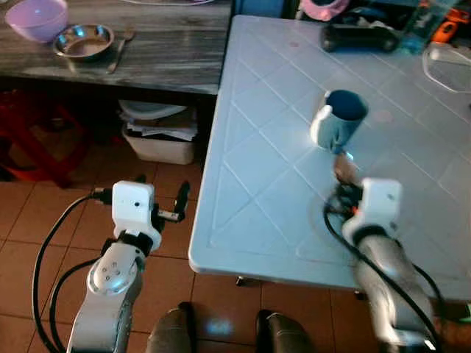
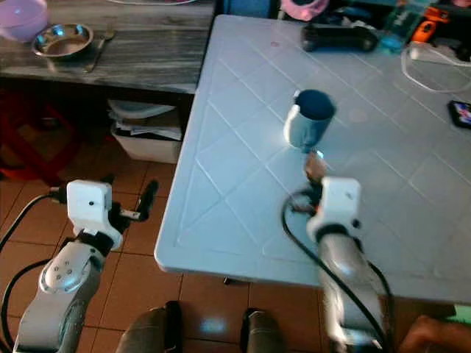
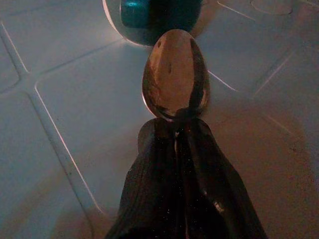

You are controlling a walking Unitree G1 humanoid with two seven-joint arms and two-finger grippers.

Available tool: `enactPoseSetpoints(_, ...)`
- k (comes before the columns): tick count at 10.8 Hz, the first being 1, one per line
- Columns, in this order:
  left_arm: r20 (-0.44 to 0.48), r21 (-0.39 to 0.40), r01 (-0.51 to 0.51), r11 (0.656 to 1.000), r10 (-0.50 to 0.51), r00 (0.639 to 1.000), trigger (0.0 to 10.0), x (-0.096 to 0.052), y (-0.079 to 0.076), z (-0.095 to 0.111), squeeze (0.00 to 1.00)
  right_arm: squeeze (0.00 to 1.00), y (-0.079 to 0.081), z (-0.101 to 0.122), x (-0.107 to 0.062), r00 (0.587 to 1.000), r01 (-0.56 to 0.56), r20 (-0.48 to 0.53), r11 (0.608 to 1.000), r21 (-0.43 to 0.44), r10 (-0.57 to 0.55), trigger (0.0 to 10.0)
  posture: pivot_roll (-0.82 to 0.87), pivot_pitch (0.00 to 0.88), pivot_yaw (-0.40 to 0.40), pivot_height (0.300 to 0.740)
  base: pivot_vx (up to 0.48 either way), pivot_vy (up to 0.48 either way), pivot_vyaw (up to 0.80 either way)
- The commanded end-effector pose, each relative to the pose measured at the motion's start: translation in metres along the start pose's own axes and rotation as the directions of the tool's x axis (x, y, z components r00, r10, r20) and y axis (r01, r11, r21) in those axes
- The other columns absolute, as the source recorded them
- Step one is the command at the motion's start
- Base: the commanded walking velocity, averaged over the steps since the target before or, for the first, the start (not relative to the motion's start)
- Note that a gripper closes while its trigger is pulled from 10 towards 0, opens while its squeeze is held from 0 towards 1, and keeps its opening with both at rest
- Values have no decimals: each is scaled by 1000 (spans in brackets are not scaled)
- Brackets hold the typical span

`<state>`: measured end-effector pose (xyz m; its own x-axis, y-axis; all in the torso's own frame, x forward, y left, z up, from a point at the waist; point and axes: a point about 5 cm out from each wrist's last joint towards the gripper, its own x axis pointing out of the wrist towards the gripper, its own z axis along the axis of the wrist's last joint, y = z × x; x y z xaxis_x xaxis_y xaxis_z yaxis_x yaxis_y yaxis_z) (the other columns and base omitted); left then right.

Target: Setting the table

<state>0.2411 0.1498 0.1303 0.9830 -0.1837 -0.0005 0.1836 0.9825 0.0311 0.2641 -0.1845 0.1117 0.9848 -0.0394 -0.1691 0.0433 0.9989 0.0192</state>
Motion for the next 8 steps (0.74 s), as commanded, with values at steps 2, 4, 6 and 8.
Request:
enactPoseSetpoints(2, -1, 5, -14, 1000, 14, 1000, 10000, 0, 1, -1, 0, 0, 22, -34, 3, 980, -46, -188, 992, 114, 66, 4863, 25, 221, 3, 740, 0, 0, 0)
enactPoseSetpoints(4, 3, 4, -16, 1000, 16, 1000, 10000, 1, 1, -1, 0, 0, 54, -27, 15, 968, -122, -196, 975, 188, 159, 6157, 28, 219, 2, 740, 0, 0, 0)
enactPoseSetpoints(6, 10, 2, -20, 1000, 20, 1000, 10000, 2, 1, 1, 0, 0, 67, -16, 21, 970, -172, -137, 965, 198, 201, 9020, 32, 216, 0, 740, 0, 0, 0)
enactPoseSetpoints(8, 11, -3, -22, 1000, 22, 1000, 10000, 2, 0, 0, 0, 1000, 59, -13, 20, 977, -173, -98, 975, 138, 187, 10000, 31, 213, -3, 740, 0, 0, 0)
